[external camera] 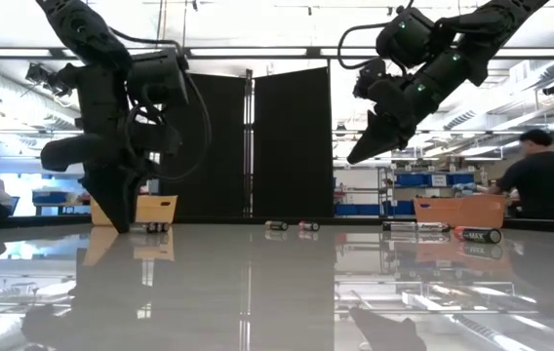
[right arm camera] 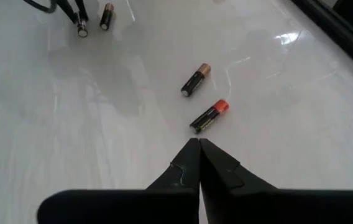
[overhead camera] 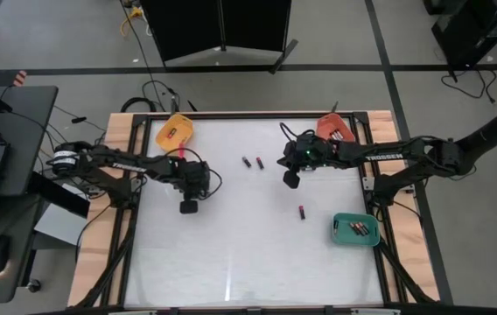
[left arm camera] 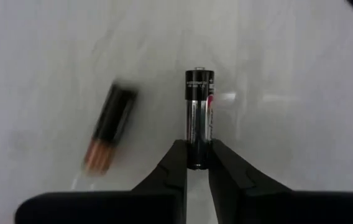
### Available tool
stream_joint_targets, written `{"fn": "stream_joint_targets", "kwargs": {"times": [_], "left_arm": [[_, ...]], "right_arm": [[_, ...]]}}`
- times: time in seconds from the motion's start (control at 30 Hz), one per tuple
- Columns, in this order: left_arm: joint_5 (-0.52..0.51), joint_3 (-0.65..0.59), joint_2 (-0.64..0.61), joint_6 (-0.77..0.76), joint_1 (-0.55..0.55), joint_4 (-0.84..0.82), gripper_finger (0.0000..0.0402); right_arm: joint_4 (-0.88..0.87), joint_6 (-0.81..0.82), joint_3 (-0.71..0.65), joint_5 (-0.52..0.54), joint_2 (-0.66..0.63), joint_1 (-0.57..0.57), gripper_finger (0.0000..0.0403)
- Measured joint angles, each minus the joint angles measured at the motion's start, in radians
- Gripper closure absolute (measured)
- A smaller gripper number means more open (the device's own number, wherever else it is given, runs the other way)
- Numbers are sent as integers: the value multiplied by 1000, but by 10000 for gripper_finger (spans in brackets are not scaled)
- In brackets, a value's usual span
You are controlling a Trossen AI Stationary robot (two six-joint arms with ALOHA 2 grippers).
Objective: Sort batteries
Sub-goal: Put the silver battery into the orange bin
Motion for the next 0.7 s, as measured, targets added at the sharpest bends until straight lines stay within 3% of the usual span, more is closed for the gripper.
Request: {"fn": "stream_joint_targets", "kwargs": {"times": [0.2, 0.47, 0.7], "left_arm": [[127, -20, -1, -55, -2, 352, 358], [202, -76, 10, -139, 55, 928, 358], [273, -89, 165, -263, 109, 1384, 358]], "right_arm": [[100, -47, -64, -9, 1, 12, 392], [568, 18, -270, -70, 1, 29, 393], [866, 67, -323, -70, 2, 69, 385]]}}
